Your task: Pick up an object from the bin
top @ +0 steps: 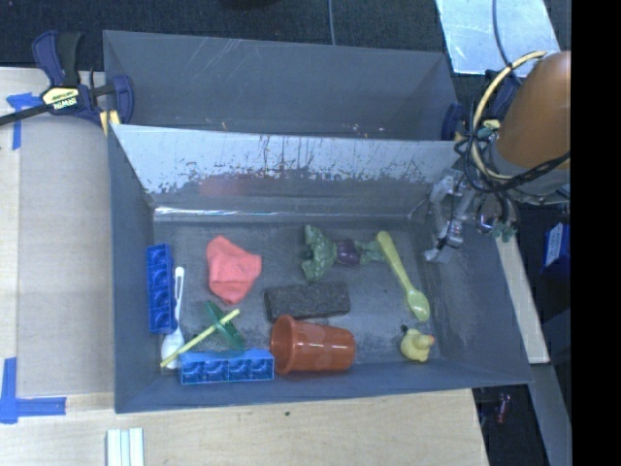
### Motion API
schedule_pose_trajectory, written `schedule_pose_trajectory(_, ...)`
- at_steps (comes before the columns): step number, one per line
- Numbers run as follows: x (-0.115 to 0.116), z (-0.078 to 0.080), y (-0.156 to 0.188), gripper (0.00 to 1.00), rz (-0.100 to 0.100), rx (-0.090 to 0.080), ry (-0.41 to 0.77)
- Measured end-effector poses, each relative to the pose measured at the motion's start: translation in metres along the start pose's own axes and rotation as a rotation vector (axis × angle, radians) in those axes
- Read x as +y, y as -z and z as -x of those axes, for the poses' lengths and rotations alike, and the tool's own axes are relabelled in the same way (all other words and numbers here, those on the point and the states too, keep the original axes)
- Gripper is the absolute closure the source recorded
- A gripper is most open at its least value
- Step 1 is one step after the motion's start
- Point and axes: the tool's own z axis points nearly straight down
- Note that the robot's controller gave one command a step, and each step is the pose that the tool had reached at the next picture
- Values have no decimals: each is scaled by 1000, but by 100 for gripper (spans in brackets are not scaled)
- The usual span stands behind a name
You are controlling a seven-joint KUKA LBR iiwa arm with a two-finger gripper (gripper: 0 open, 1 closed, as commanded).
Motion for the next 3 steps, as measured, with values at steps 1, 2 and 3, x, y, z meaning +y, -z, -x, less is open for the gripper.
schedule_pose_trajectory(1, -13, -5, -50, 0, -2, 14, 84)
schedule_pose_trajectory(2, 2, -8, -84, 0, 9, -4, -266)
schedule_pose_trajectory(3, 22, -24, -88, 100, 1, 9, -74)
